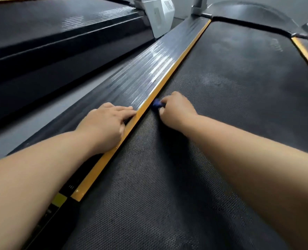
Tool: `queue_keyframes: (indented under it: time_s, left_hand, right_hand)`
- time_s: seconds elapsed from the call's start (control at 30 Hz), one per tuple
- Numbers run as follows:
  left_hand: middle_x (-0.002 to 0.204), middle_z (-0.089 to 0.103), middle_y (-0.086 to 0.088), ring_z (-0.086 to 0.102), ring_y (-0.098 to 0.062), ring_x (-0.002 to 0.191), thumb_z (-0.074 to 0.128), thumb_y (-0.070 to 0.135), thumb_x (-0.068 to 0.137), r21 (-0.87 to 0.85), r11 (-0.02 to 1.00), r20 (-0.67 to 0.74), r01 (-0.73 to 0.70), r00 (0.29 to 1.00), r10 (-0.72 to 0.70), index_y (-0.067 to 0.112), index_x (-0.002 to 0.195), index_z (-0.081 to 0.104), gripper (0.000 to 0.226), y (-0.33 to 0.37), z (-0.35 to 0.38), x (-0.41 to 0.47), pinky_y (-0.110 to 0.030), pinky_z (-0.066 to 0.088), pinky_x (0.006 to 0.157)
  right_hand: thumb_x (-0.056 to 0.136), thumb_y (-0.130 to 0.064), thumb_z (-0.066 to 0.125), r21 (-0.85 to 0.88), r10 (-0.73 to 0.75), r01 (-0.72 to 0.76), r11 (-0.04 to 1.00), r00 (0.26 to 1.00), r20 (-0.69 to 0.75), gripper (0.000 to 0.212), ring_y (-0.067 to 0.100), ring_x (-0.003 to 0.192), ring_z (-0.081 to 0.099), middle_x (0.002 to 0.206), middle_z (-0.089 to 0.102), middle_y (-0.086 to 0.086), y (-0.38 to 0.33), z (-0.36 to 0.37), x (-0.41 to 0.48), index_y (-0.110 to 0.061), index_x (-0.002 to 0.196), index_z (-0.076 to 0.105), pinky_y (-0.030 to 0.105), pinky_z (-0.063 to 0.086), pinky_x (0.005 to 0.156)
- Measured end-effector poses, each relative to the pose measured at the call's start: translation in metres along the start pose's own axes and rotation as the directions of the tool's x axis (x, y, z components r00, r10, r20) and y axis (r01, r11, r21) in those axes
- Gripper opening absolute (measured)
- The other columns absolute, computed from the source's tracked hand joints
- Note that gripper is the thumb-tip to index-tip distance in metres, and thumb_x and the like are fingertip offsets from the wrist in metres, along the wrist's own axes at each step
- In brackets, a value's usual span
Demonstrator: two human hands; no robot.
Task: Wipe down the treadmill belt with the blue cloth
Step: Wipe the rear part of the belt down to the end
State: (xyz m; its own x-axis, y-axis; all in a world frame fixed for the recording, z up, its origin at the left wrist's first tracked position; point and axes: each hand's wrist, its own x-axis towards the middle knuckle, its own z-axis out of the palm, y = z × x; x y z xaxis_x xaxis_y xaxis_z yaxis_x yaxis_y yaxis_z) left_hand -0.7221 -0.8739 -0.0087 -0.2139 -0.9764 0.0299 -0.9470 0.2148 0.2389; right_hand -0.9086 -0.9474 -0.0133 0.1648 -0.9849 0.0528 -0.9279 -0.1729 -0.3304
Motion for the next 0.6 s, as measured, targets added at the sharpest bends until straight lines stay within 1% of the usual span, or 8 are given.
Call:
queue_keyframes:
  time_s: [0.1, 0.17, 0.23, 0.33, 0.43, 0.5, 0.53, 0.6]
  left_hand:
    - [0.145, 0.037, 0.025, 0.033, -0.008, 0.125, 0.039, 0.015, 0.092, -0.07, 0.997, -0.007, -0.017, 1.0, 0.016, 0.041, 0.136, 0.045, 0.052, -0.005, -0.004, 0.003, -0.029, 0.028, 0.11]
    - [0.144, 0.036, 0.027, 0.031, -0.005, 0.125, 0.042, 0.017, 0.093, -0.091, 0.995, 0.019, -0.032, 0.999, 0.033, 0.043, 0.136, 0.045, 0.05, -0.009, -0.006, 0.002, -0.026, 0.025, 0.11]
    - [0.144, 0.034, 0.029, 0.028, -0.002, 0.126, 0.041, 0.018, 0.094, -0.1, 0.994, 0.043, -0.05, 0.998, 0.055, 0.044, 0.136, 0.043, 0.05, -0.011, -0.008, 0.002, -0.025, 0.023, 0.109]
    - [0.145, 0.031, 0.031, 0.027, -0.002, 0.128, 0.039, 0.019, 0.096, -0.107, 0.993, 0.035, -0.044, 0.998, 0.048, 0.045, 0.137, 0.041, 0.049, -0.012, -0.005, 0.0, -0.025, 0.022, 0.109]
    - [0.146, 0.029, 0.031, 0.025, -0.001, 0.129, 0.036, 0.021, 0.097, -0.099, 0.994, 0.025, -0.048, 0.998, 0.051, 0.045, 0.139, 0.038, 0.048, -0.011, -0.002, -0.001, -0.023, 0.019, 0.109]
    - [0.147, 0.027, 0.031, 0.023, -0.001, 0.13, 0.035, 0.023, 0.098, -0.091, 0.994, 0.055, -0.057, 0.996, 0.063, 0.045, 0.141, 0.035, 0.048, -0.012, -0.004, -0.001, -0.027, 0.02, 0.112]
    - [0.148, 0.026, 0.03, 0.023, -0.003, 0.13, 0.034, 0.023, 0.099, -0.088, 0.994, 0.069, -0.061, 0.995, 0.067, 0.045, 0.141, 0.034, 0.048, -0.012, -0.006, -0.001, -0.029, 0.021, 0.113]
    - [0.148, 0.027, 0.028, 0.024, -0.005, 0.13, 0.035, 0.022, 0.098, -0.086, 0.995, 0.07, -0.058, 0.995, 0.065, 0.044, 0.141, 0.035, 0.048, -0.011, -0.008, 0.0, -0.029, 0.022, 0.112]
  right_hand:
    - [0.089, -0.027, 0.052, 0.014, -0.307, 0.307, 0.952, 0.951, 0.038, 0.027, 0.025, 0.099, 0.052, 0.1, 0.046, -0.001, -0.016, 0.007, -0.06, -0.032, 0.112, 0.066, 0.028, 0.042, 0.082]
    - [0.089, -0.028, 0.052, 0.017, -0.357, 0.357, 0.934, 0.933, 0.036, 0.028, 0.024, 0.099, 0.051, 0.1, 0.046, -0.001, -0.018, 0.007, -0.068, -0.034, 0.113, 0.065, 0.031, 0.045, 0.082]
    - [0.09, -0.027, 0.053, 0.023, -0.264, 0.263, 0.964, 0.964, 0.034, 0.026, 0.019, 0.096, 0.048, 0.1, 0.045, -0.004, -0.01, 0.005, -0.035, -0.038, 0.108, 0.067, 0.029, 0.043, 0.082]
    - [0.088, -0.02, 0.053, 0.044, -0.018, 0.019, 0.999, 1.0, -0.017, 0.026, 0.02, 0.101, 0.055, 0.11, 0.057, -0.004, 0.008, 0.009, 0.036, -0.039, 0.094, 0.069, 0.028, 0.047, 0.088]
    - [0.089, -0.016, 0.051, 0.005, 0.137, -0.137, 0.991, 0.989, -0.054, 0.025, 0.028, 0.112, 0.053, 0.122, 0.057, 0.003, 0.013, 0.016, 0.065, -0.03, 0.102, 0.067, 0.032, 0.049, 0.089]
    - [0.089, -0.013, 0.049, 0.045, 0.139, -0.138, 0.989, 0.99, -0.033, 0.027, 0.025, 0.11, 0.051, 0.124, 0.053, 0.001, 0.009, 0.014, 0.056, -0.025, 0.106, 0.067, 0.028, 0.045, 0.081]
    - [0.088, -0.014, 0.049, 0.06, 0.106, -0.104, 0.993, 0.994, -0.018, 0.028, 0.022, 0.105, 0.052, 0.12, 0.054, -0.001, 0.006, 0.009, 0.044, -0.025, 0.106, 0.067, 0.025, 0.041, 0.076]
    - [0.086, -0.017, 0.051, 0.081, 0.017, -0.02, 0.996, 0.999, 0.044, 0.029, 0.016, 0.094, 0.055, 0.102, 0.059, -0.006, -0.006, 0.001, 0.012, -0.028, 0.106, 0.069, 0.022, 0.038, 0.073]
